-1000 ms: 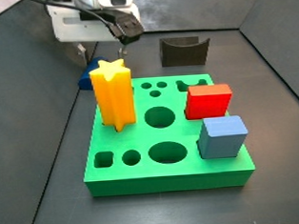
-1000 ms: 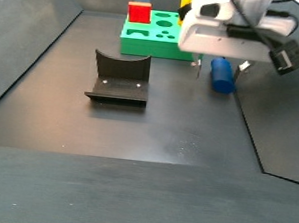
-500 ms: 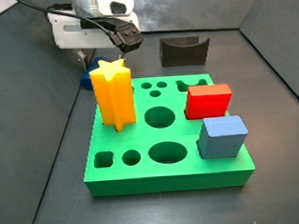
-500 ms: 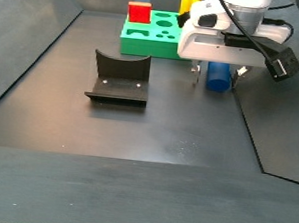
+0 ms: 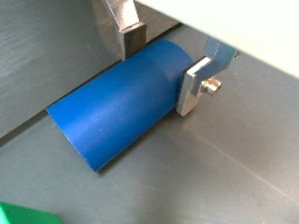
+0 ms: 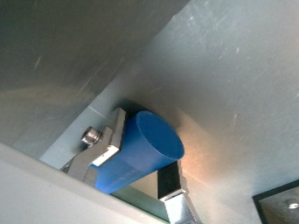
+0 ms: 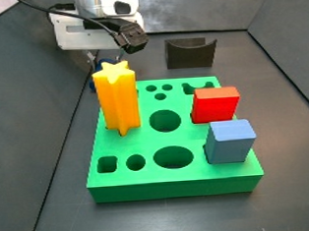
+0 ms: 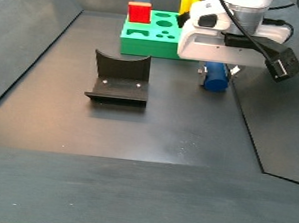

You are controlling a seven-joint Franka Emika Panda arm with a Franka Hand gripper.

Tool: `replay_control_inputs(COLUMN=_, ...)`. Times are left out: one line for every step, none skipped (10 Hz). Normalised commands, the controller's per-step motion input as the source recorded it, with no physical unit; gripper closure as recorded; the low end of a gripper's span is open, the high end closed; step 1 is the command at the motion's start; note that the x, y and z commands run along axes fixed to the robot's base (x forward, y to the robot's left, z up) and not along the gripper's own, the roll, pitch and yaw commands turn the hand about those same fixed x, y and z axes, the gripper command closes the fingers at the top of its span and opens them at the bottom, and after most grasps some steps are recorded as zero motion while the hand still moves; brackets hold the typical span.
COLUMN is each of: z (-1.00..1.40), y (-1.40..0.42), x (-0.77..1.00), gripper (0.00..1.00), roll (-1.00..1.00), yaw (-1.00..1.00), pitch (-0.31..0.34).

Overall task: Pick up the oval object. Move up. Place the oval object on the fixture. Regrasp the oval object. Move to above the board. Insert the oval object.
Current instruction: Pick up the oval object, then move up.

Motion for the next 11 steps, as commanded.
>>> replay_control_inputs(z=0.0, y=0.0, x=0.0, gripper=1.0, roll=0.0, yaw=0.0, pitch=0.0)
replay_control_inputs(z=0.0, y=0.0, x=0.0, gripper=1.0, roll=0.0, yaw=0.0, pitch=0.0)
replay_control_inputs(z=0.0, y=0.0, x=0.0, gripper=1.0, roll=0.0, yaw=0.0, pitch=0.0)
replay_control_inputs(z=0.0, y=0.0, x=0.0, gripper=1.0, roll=0.0, yaw=0.0, pitch=0.0)
replay_control_inputs(z=0.0, y=0.0, x=0.0, gripper=1.0, roll=0.0, yaw=0.0, pitch=0.0)
replay_control_inputs(z=0.0, y=0.0, x=0.0, gripper=1.0, roll=0.0, yaw=0.0, pitch=0.0)
replay_control_inputs(z=0.0, y=0.0, x=0.0, gripper=1.0, roll=0.0, yaw=0.0, pitch=0.0)
replay_control_inputs(z=0.0, y=0.0, x=0.0, gripper=1.0, roll=0.0, yaw=0.0, pitch=0.0)
replay_control_inputs(z=0.83, y=0.0, x=0.0, gripper=1.0, roll=0.0, yaw=0.0, pitch=0.0)
replay_control_inputs(z=0.83, y=-0.02, x=-0.01, gripper=1.0, roll=0.0, yaw=0.04, pitch=0.027)
replay_control_inputs(z=0.75, y=-0.04, x=-0.04, gripper=1.0, roll=-0.02, yaw=0.04, pitch=0.068)
